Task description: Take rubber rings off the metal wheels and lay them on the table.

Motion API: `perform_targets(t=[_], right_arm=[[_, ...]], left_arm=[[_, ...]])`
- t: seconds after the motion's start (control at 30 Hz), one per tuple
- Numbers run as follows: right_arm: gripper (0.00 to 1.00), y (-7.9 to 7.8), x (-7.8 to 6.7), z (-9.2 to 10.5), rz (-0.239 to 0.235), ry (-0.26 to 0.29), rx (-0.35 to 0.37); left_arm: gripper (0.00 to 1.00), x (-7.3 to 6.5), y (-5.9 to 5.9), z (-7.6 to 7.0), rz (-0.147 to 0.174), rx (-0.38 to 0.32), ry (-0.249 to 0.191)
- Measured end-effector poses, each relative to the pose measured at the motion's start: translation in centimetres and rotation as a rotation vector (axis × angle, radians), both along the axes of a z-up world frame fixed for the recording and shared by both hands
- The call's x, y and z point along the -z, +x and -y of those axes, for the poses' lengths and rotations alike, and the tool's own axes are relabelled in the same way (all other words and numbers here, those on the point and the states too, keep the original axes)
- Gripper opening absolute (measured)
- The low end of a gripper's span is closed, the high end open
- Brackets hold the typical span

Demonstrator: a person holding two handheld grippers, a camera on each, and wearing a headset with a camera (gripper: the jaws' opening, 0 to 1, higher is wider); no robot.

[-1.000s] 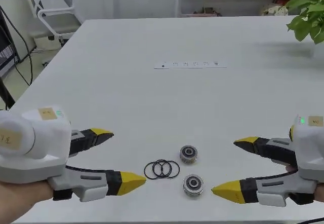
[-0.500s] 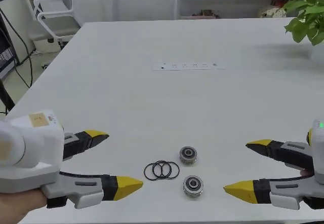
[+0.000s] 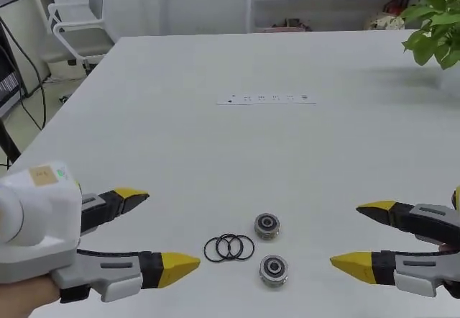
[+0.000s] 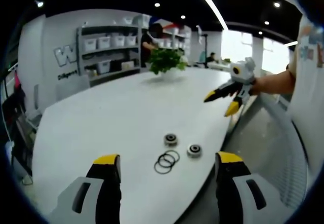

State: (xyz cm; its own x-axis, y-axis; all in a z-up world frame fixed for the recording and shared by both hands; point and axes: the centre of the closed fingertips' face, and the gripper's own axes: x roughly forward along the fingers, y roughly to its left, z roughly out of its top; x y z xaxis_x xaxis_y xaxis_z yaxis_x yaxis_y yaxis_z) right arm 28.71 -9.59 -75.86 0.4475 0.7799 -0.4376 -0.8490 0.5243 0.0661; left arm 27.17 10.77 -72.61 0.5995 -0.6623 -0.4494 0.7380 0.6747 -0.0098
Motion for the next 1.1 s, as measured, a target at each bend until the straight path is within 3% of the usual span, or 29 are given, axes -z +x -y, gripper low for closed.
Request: perform_targets(t=[0.2, 0.67, 1.1], right_arm=[[0.62, -0.2, 0.5, 0.1, 0.0, -0.032, -0.01], [0.7, -0.9, 0.4, 0.1, -0.026, -0.006, 0.007], [0.72, -1.0, 0.3, 0.3, -0.024, -0.001, 0.019]], left_arm=[[0.77, -0.1, 0.2, 0.0, -0.002, -0.005, -0.004], [0.78, 0.1, 0.2, -0.4, -0.008, -0.019, -0.004], [0.78, 0.1, 0.0, -0.6, -0.007, -0.024, -0.004]])
